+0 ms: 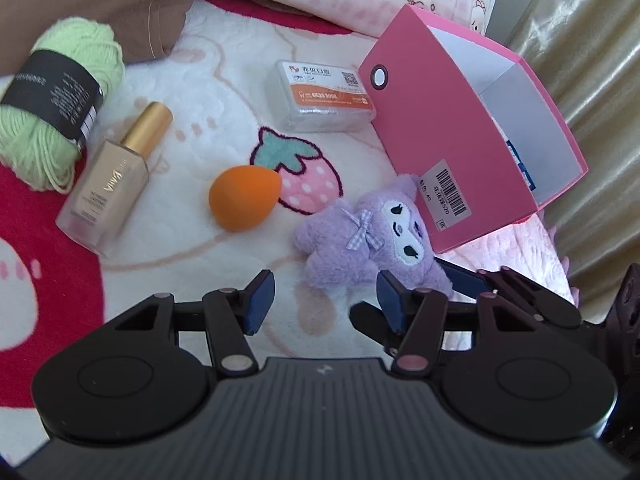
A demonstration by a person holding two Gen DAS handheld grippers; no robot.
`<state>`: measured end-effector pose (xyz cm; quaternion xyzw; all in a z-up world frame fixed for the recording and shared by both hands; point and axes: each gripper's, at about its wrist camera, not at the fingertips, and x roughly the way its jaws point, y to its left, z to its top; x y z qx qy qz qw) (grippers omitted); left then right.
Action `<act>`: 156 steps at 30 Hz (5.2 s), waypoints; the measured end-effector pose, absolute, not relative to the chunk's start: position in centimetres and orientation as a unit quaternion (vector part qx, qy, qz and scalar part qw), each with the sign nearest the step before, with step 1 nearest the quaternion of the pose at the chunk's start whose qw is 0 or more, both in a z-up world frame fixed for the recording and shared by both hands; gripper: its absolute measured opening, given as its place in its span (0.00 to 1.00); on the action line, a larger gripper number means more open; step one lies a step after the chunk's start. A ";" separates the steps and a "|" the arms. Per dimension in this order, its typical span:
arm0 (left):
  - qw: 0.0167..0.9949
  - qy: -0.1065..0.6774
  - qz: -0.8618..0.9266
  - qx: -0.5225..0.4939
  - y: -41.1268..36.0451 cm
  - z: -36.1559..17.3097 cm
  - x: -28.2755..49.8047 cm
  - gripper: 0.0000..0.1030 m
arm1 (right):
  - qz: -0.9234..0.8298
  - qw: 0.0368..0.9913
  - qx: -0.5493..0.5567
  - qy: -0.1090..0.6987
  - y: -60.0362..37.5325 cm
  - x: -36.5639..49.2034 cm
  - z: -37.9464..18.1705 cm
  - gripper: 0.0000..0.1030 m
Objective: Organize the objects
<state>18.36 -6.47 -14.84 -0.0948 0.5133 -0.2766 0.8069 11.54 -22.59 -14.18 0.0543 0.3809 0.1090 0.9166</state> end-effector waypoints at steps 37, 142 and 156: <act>0.780 0.532 -0.277 -0.178 -5.4 -16.6 15.1 0.39 | 0.238 0.886 -0.091 0.389 -21.8 9.5 -12.7 0.76; 0.766 0.571 -0.280 -0.092 -27.4 -4.4 23.0 0.39 | 0.164 0.854 0.017 0.494 -38.7 19.2 -3.5 0.67; 0.729 0.637 -0.232 -0.097 -28.8 -9.6 25.3 0.39 | 0.150 0.802 0.078 0.573 -39.3 22.1 -9.4 0.67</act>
